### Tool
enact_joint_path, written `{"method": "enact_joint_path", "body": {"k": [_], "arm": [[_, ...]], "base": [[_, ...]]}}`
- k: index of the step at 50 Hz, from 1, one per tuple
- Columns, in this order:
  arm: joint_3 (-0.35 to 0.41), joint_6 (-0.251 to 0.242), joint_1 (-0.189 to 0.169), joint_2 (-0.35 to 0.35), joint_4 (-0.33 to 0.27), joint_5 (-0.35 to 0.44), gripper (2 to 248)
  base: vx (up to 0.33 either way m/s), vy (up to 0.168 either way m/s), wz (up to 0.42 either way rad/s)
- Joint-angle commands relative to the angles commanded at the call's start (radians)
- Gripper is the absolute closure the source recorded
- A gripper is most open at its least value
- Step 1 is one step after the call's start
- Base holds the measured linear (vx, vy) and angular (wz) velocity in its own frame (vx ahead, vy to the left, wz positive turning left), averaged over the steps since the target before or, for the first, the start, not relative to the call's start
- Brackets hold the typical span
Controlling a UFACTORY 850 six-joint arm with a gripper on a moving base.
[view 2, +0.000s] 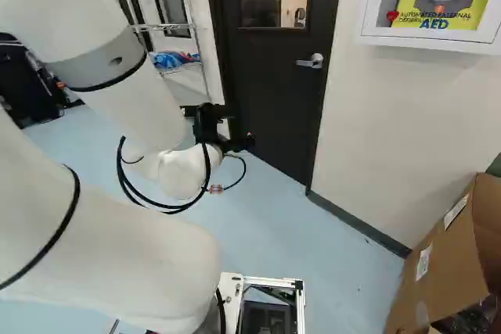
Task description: Open the door and move inside
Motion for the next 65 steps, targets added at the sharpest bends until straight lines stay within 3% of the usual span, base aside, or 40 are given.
{"method": "enact_joint_path", "body": {"k": [65], "arm": [[0.000, 0.000, 0.000, 0.000, 0.000, 0.000, 3]], "base": [[0.164, 0.072, -0.239]]}}
